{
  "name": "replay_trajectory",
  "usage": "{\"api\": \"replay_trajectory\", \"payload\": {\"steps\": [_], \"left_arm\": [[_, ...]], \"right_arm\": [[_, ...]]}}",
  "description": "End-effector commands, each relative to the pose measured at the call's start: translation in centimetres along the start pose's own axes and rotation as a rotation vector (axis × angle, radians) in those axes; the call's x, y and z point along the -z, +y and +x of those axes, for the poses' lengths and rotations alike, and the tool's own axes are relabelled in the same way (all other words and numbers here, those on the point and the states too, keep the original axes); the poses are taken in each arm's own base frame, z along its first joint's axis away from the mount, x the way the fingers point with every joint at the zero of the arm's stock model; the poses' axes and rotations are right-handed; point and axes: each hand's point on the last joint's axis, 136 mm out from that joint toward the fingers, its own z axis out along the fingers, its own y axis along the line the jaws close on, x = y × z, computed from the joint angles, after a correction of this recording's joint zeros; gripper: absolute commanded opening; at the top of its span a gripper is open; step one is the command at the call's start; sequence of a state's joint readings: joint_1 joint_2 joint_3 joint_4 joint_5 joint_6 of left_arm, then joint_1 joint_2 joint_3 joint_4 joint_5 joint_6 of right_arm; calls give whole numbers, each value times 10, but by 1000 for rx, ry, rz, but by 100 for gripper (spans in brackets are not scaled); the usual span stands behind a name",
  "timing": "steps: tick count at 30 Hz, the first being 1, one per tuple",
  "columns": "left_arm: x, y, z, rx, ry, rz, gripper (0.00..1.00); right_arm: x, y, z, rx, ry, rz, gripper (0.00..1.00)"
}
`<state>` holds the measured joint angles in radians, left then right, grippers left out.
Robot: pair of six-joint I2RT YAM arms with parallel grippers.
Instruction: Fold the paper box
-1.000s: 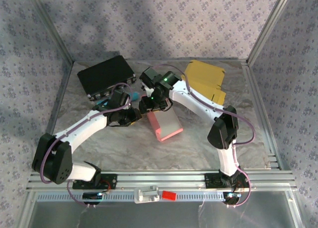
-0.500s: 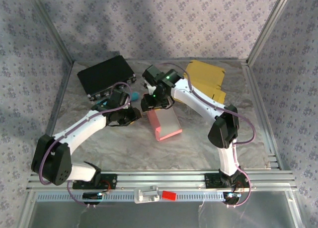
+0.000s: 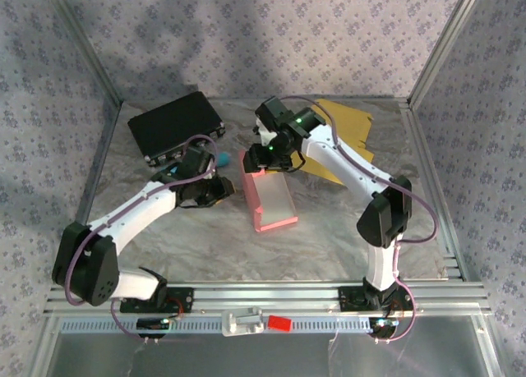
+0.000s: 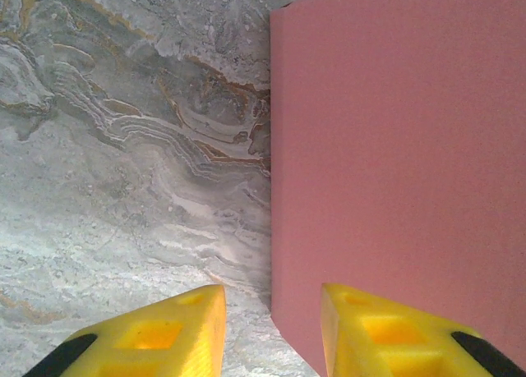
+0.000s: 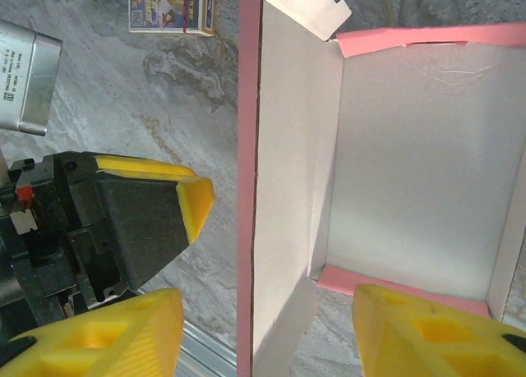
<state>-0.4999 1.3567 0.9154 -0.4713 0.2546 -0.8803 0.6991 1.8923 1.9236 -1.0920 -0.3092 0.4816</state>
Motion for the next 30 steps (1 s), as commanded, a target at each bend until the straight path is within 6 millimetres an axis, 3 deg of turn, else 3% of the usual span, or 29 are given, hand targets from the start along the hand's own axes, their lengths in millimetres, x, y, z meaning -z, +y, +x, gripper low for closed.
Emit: {"api": "replay_trajectory", "payload": {"steps": [1, 6, 13, 18, 22, 26, 30], "left_arm": [[3, -17, -6, -31, -6, 32, 35], [2, -19, -7, -34, -2, 33, 35], [4, -18, -4, -39, -2, 33, 35], [10, -18, -5, -42, -12, 28, 35], [24, -19, -7, -59, -36, 19, 35], [46, -16, -6, -78, -72, -2, 35], [69, -4, 2, -84, -92, -38, 36]], "right_arm": [[-8, 8, 1, 14, 24, -52, 59], [-28, 13, 1, 35, 61, -71, 55], [-42, 10, -3, 12, 69, -68, 48], [-44, 18, -10, -28, 42, -96, 27], [-37, 20, -21, -143, -49, -73, 0], [-19, 12, -33, -321, -206, -6, 0], [5, -15, -34, -630, -383, 107, 0]]}}
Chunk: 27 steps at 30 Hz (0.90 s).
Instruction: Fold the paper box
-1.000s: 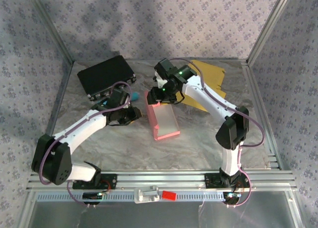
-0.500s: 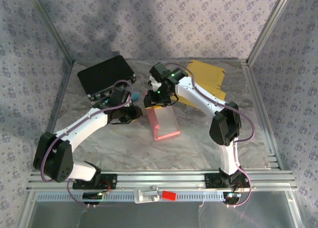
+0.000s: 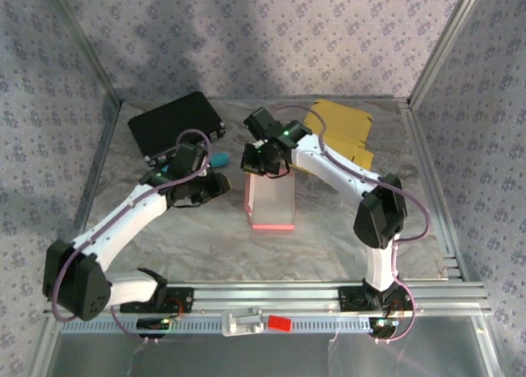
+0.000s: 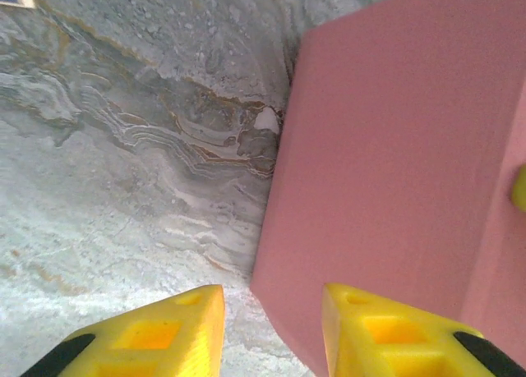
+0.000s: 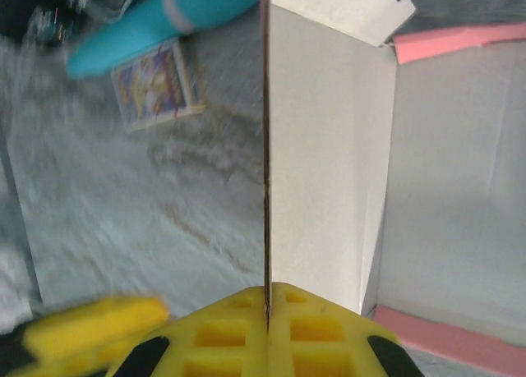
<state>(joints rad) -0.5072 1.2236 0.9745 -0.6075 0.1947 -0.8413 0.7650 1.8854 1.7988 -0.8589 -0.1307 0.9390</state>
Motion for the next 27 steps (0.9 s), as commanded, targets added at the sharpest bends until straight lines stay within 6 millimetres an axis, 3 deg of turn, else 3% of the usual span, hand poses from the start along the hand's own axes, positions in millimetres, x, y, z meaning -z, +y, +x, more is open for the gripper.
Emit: {"api": "replay_trajectory", "payload": {"steps": [1, 7, 10, 14, 17, 22, 27], "left_arm": [[28, 8, 7, -35, -10, -44, 36], [55, 20, 28, -74, 1, -36, 37], [62, 26, 39, -94, 21, -25, 37], [66, 27, 51, -135, 67, -12, 37], [69, 24, 55, -162, 91, -6, 37], [70, 25, 58, -170, 105, 0, 37], [70, 23, 56, -162, 96, 3, 37]], "right_arm": [[38, -17, -27, -338, -257, 55, 0], [73, -35, -40, -768, -573, 19, 0], [81, -47, -36, -987, -639, 49, 0], [75, -59, -32, -1154, -658, 121, 0], [75, -64, -46, -1214, -719, 109, 0], [50, -75, -43, -1350, -685, 141, 0], [44, -77, -42, -1378, -677, 125, 0]]}}
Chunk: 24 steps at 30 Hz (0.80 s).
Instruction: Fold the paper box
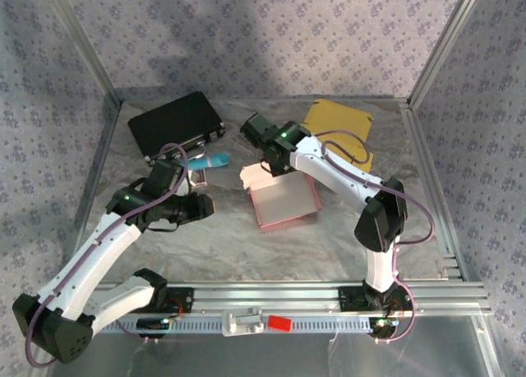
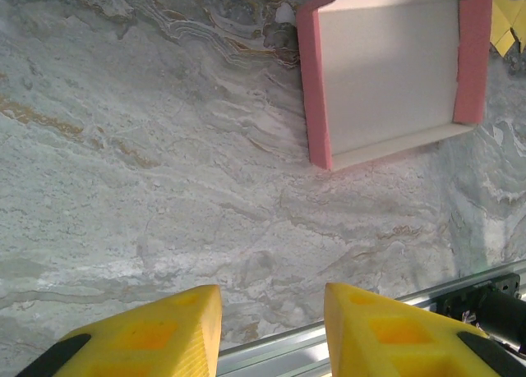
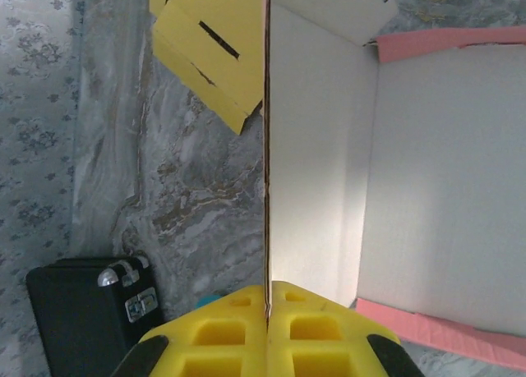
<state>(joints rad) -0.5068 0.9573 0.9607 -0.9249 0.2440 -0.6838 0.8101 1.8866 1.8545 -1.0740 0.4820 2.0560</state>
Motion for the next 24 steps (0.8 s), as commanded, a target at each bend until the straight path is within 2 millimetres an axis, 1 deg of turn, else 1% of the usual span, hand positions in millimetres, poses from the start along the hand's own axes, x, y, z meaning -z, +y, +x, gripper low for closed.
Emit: {"api": "replay_trajectory", "payload": {"steps": [1, 3, 6, 8, 9, 11, 13, 14, 15, 17, 18, 19, 20, 22, 24], "left_arm": [[4, -4, 3, -17, 13, 15, 37], [1, -4, 2, -13, 11, 15, 38], [-7, -5, -2, -13, 10, 18, 40], [-13, -7, -6, -21, 5, 23, 42], [-16, -9, -9, -30, -1, 28, 43], [-21, -12, -16, -49, -18, 28, 45], [-25, -17, -25, -66, -40, 30, 46], [-27, -20, -30, -79, -52, 33, 47], [-30, -23, -34, -97, -61, 32, 48], [-36, -31, -39, -139, -68, 38, 48], [-40, -32, -41, -162, -66, 25, 49], [-44, -38, -46, -189, -81, 29, 49], [-48, -42, -49, -216, -83, 26, 48], [-53, -47, -55, -256, -93, 9, 48], [-58, -50, -62, -286, -108, -8, 47]], "right_arm": [[-1, -7, -6, -371, -29, 18, 5], [-1, -8, -9, -360, -19, 25, 18], [-4, -13, -14, -324, 6, 27, 30], [-5, -15, -21, -280, 19, 13, 37], [-3, -13, -27, -243, 25, -6, 39], [7, -9, -45, -123, 30, -30, 40], [24, 2, -69, 39, 20, -71, 42], [36, 9, -83, 146, 1, -104, 43], [48, 18, -96, 270, -26, -147, 46], [65, 37, -113, 544, -42, -246, 48], [67, 44, -112, 713, 6, -318, 48], [68, 47, -110, 845, 62, -387, 48], [66, 42, -114, 951, 119, -434, 47], [60, 25, -122, 1132, 207, -489, 47], [46, -2, -131, 1273, 245, -455, 47]]}}
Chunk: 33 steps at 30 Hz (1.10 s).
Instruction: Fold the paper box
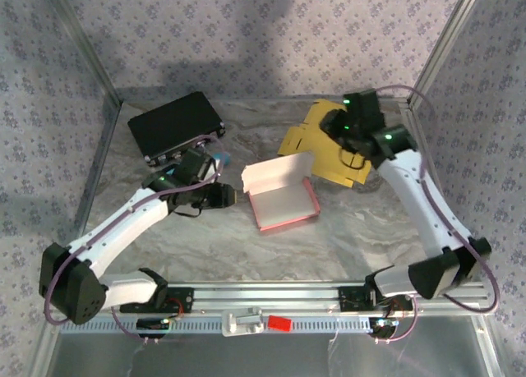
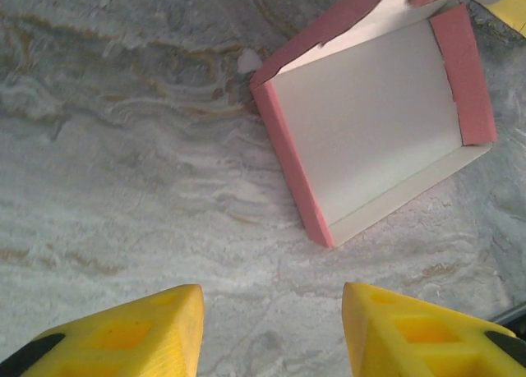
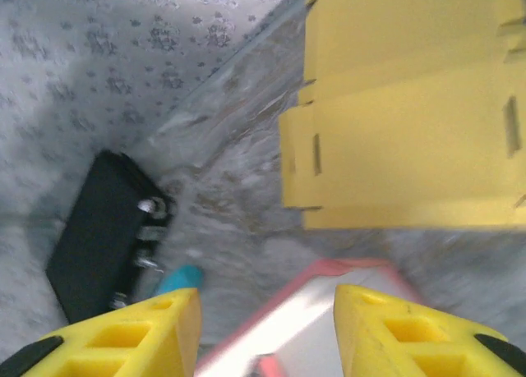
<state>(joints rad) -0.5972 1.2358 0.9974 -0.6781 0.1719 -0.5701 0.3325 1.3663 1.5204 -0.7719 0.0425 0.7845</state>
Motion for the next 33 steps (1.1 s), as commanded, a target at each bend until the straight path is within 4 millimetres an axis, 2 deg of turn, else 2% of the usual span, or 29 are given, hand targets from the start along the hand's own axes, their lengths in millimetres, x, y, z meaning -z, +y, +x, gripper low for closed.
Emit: {"api": "replay_trajectory", "payload": {"steps": [1, 3, 6, 7, 10, 14, 15, 16, 20, 24, 29, 33], "left_arm": [[3, -16, -34, -105, -110, 2, 47], [-5, -14, -39, -122, -107, -26, 48], [-15, -8, -44, -133, -97, -74, 48], [-18, -9, -46, -138, -97, -74, 48], [-26, -14, -51, -159, -103, -60, 48], [-35, -17, -57, -161, -97, -66, 49], [-38, -17, -59, -162, -97, -66, 49], [-39, -19, -60, -166, -98, -64, 49], [-46, -20, -66, -166, -93, -76, 49], [-52, -24, -69, -167, -82, -63, 49], [-53, -27, -71, -169, -79, -55, 45], [-58, -26, -70, -170, -60, -62, 40]], "right_arm": [[-19, -23, 49, 552, 236, -119, 47], [-29, -35, 65, 655, 256, -145, 46], [-41, -35, 77, 759, 229, -234, 49], [-50, -44, 87, 775, 251, -237, 50], [-70, -54, 93, 875, 288, -251, 50], [-86, -55, 98, 949, 339, -307, 51], [-84, -44, 90, 957, 316, -345, 51], [-86, -42, 91, 970, 316, -362, 52], [-100, -49, 91, 1001, 336, -356, 51], [-107, -34, 91, 988, 329, -444, 50], [-120, -31, 93, 988, 359, -442, 47], [-123, -28, 91, 985, 363, -440, 40]]}}
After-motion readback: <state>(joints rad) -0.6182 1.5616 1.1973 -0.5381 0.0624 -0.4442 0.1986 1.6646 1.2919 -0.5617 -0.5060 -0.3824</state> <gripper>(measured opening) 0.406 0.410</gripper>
